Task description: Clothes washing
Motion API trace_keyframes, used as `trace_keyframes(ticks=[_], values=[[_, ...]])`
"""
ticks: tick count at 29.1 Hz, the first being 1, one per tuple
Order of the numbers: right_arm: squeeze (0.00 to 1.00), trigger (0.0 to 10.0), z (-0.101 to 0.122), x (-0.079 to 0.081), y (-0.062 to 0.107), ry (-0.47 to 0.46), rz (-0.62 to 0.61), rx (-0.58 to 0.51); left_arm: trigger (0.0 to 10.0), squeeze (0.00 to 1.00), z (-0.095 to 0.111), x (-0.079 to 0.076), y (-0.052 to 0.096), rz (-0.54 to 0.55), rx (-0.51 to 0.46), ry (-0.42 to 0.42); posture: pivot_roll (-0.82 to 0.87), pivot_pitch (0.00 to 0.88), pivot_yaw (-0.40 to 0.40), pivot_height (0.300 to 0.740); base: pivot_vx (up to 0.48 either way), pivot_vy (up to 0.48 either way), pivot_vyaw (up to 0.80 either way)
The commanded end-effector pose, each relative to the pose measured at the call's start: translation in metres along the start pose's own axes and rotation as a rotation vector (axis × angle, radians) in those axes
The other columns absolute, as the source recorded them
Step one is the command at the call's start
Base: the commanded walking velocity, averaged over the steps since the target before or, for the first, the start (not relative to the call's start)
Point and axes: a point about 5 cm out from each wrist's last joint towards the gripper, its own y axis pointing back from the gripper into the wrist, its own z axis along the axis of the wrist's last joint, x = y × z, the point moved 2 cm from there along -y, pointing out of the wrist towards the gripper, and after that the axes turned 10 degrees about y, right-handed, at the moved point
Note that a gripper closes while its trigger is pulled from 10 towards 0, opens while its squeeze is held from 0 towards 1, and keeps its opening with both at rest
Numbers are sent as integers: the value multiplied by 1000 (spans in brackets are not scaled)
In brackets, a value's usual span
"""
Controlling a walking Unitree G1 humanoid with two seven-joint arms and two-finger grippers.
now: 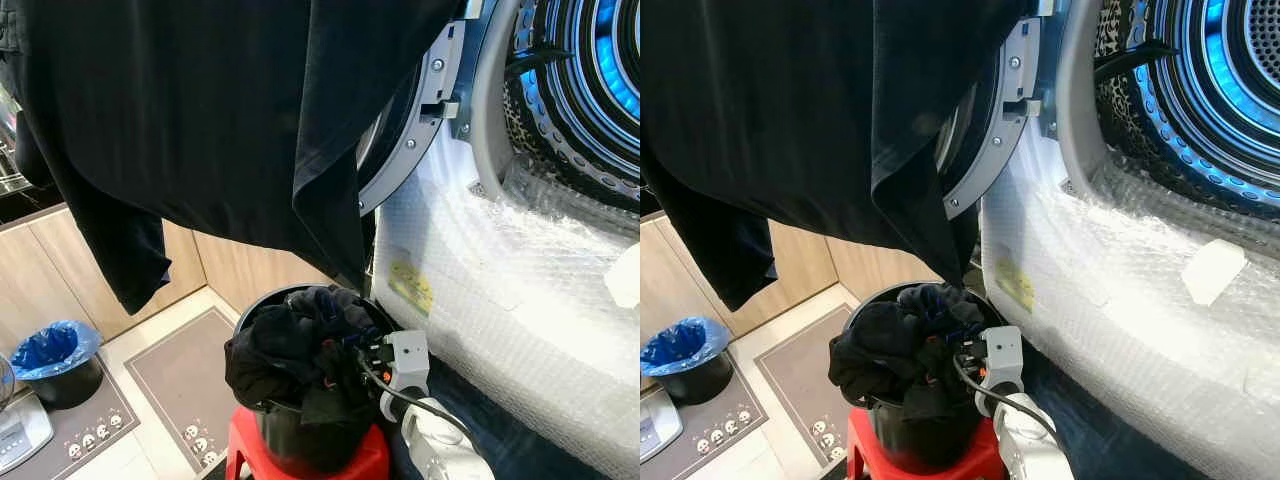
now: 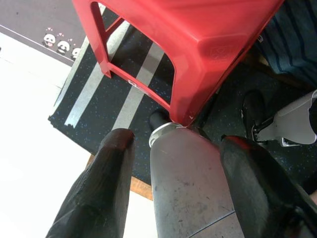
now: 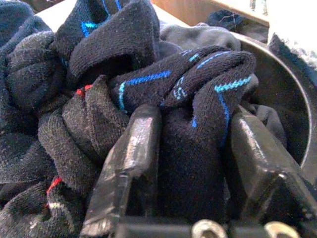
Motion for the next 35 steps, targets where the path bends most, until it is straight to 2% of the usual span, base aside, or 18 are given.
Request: trace_keyframes(ticks=[1,8,21,22,26,30,31,32,33,34,35], values=[[0,0,7,4,-1,2,38,-20,10000,0,-16,-3,2,-6,59,1,-31,0,0,740,0,0,0],[0,0,15,6,1,6,79,-72,10000,0,-15,-4,2,-5,59,2,-34,0,1,740,0,0,0],[0,0,31,18,13,-50,266,-150,10000,0,-13,-7,1,-9,55,11,-38,0,-2,740,0,0,0],[0,0,37,19,17,-85,310,-174,10000,0,-12,-7,0,-11,52,14,-38,0,-3,740,0,0,0],[0,0,48,19,21,-148,359,-228,10000,0,-11,-7,0,-12,50,17,-40,0,-5,740,0,0,0],[0,0,54,18,24,-149,376,-245,10000,0,-11,-8,0,-13,50,17,-47,0,-4,740,0,0,0],[0,0,59,19,26,-191,396,-265,10000,0,-11,-8,0,-15,50,16,-45,0,-6,740,0,0,0],[0,0,59,19,26,-191,396,-265,10000,0,-11,-8,0,-15,50,16,-45,0,-6,740,0,0,0],[0,941,61,19,26,-215,403,-272,10000,0,-10,-8,0,-16,50,17,-45,0,-6,740,0,0,0],[0,9216,67,18,29,-250,409,-304,10000,0,-10,-8,0,-17,50,19,-47,0,-5,740,0,0,0],[0,9216,67,18,29,-250,409,-304,10000,0,-10,-8,0,-17,50,19,-47,0,-5,740,0,0,0]])
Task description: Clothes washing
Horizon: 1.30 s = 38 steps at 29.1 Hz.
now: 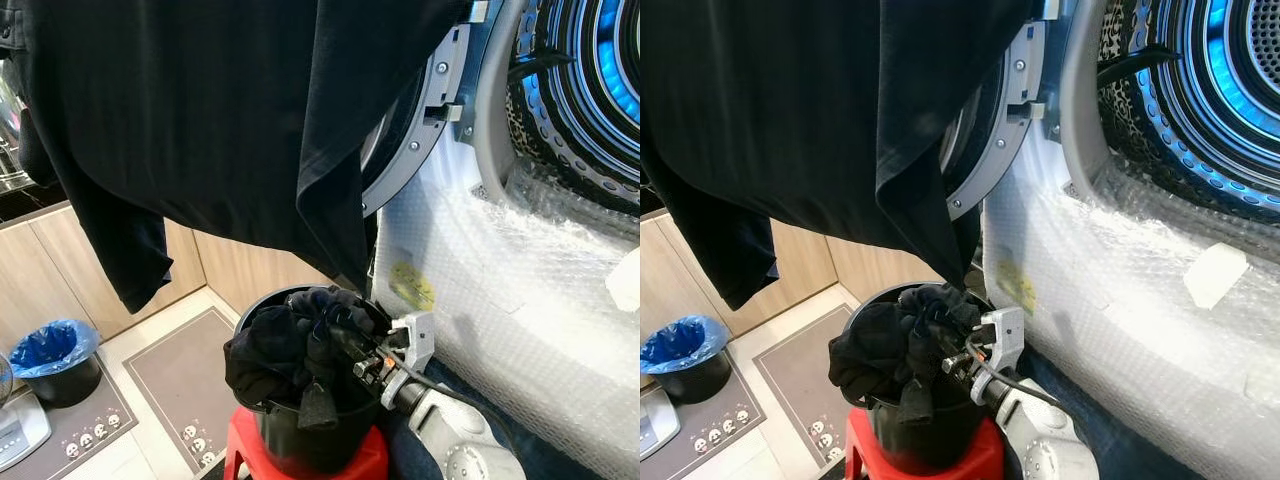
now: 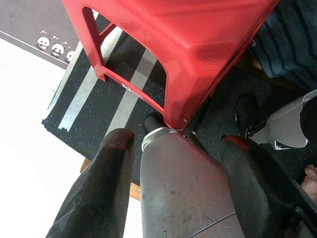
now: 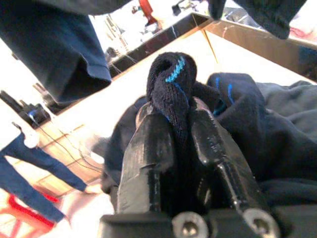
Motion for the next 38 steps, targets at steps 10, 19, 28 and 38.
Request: trace_keyframes(ticks=[10,19,28,38], values=[[0,10000,26,26,13,-72,248,-102,10000,0,-12,-4,1,-11,54,14,-52,0,-2,740,0,0,0],[0,10000,47,49,47,-84,561,-156,10000,0,-12,-3,1,-12,55,13,-63,0,9,740,0,0,0],[0,10000,78,41,76,-3,646,-148,10000,0,-12,-3,1,-14,57,12,-66,0,8,740,0,0,0],[0,10000,146,11,105,140,584,-241,10000,0,-14,-1,2,-12,61,16,-81,0,0,740,0,0,0]])
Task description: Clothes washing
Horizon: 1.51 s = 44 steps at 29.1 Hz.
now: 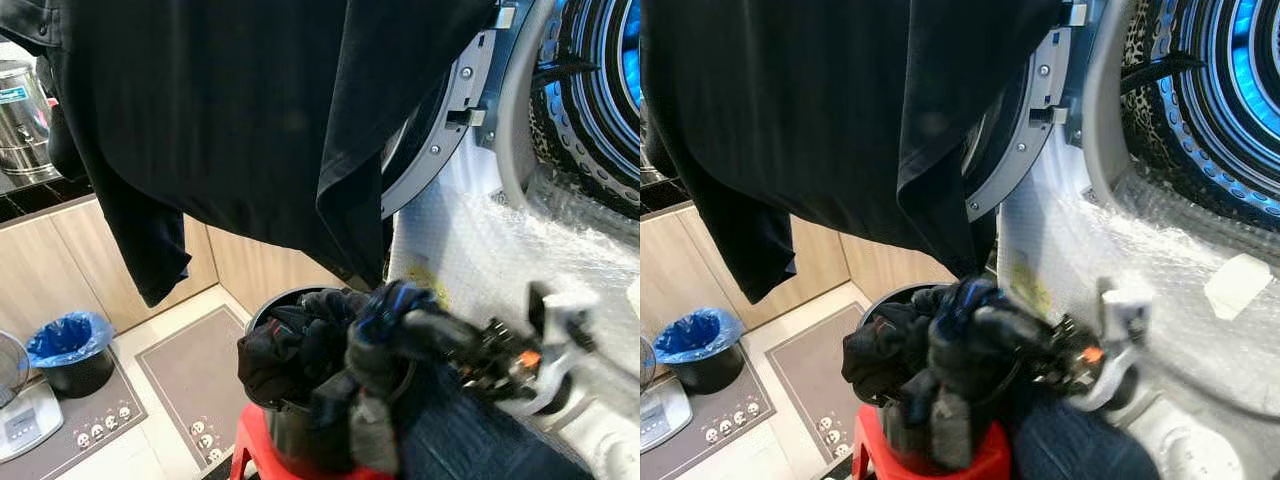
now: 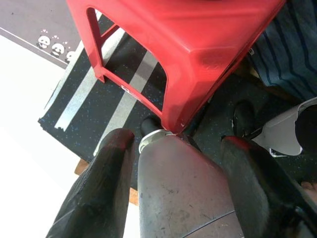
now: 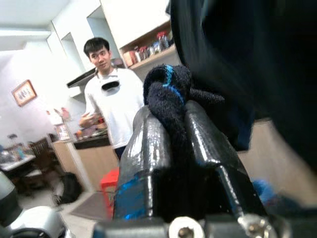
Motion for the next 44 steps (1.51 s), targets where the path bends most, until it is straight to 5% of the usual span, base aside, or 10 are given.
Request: trace_keyframes(ticks=[1,27,34,41,44], values=[[0,10000,18,-3,7,42,-13,-14,10000,0,-19,3,4,7,68,16,-81,0,0,740,0,0,0],[0,10000,136,-31,36,343,-245,-7,10000,0,-23,3,5,0,74,9,-109,0,-18,740,0,0,0],[0,10000,183,-73,49,481,-637,90,10000,0,-24,2,5,-4,74,13,-132,0,-26,740,0,0,0],[0,10000,205,-94,48,526,-836,81,10000,0,-25,-1,5,-10,76,20,-134,0,-30,740,0,0,0],[0,10000,217,-120,53,503,-1111,83,10000,0,-24,-3,4,-13,74,22,-132,0,-30,740,0,0,0]])
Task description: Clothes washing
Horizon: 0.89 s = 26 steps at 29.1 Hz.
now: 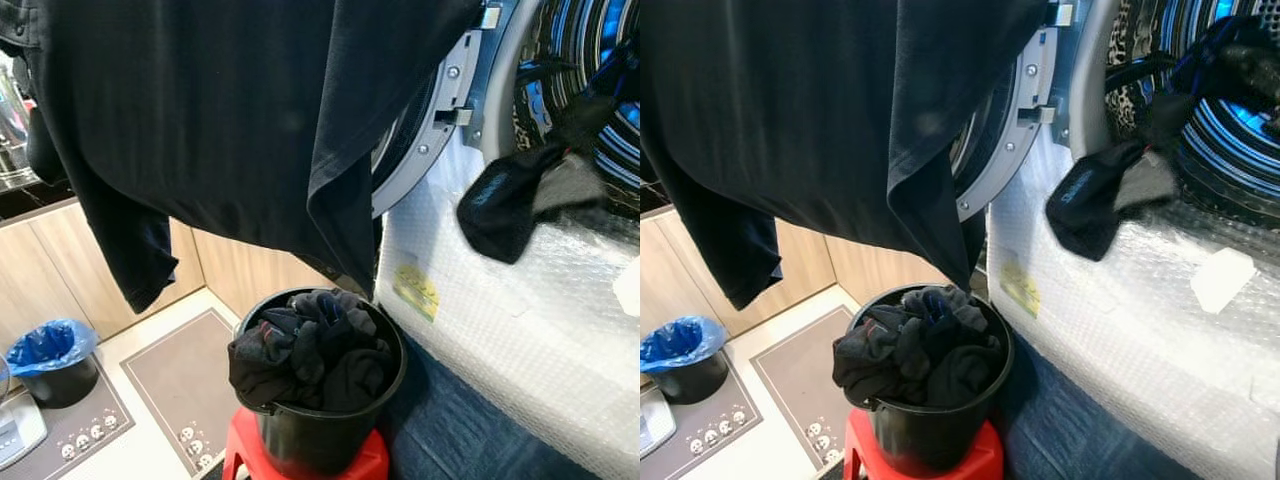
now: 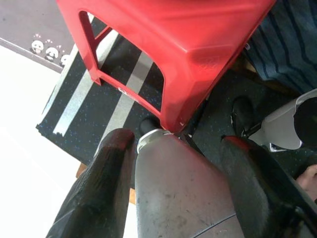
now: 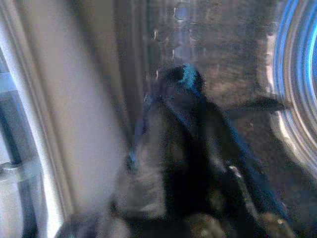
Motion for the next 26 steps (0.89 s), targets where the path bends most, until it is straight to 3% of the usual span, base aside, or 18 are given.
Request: trace_keyframes(ticks=[1,4,5,8,12,15,20,21,22,26], values=[[0,10000,1,-23,-7,52,-274,53,10000,0,-14,-5,1,-11,55,20,-132,0,-30,740,0,0,0],[0,10000,4,-30,-11,53,-410,65,10000,0,-14,-5,1,-10,54,23,-128,0,-29,740,0,0,0],[0,10000,9,-35,-12,105,-517,69,10000,0,-13,-5,1,-9,53,25,-127,0,-29,740,0,0,0],[0,10000,11,-36,-13,108,-553,63,10000,0,-13,-5,1,-8,52,26,-123,0,-30,740,0,0,0],[0,10000,14,-38,-18,190,-705,113,10000,0,-13,-4,1,-4,50,33,-109,0,-32,740,0,0,0],[0,10000,15,-37,-20,271,-744,116,10000,0,-13,-3,1,0,50,36,-108,0,-32,740,0,0,0],[0,10000,6,-31,-27,257,-726,147,10000,0,-15,-2,2,5,52,43,-100,0,-32,740,0,0,0],[729,10000,7,-31,-27,264,-737,148,10000,0,-15,-2,2,5,52,43,-100,0,-32,740,0,0,0],[1000,10000,7,-32,-27,268,-752,153,10000,0,-15,-2,2,6,53,43,-98,0,-32,740,0,0,0],[1000,10000,5,-35,-25,277,-767,178,10000,0,-16,-1,2,7,54,44,-98,0,-32,740,0,0,0]])
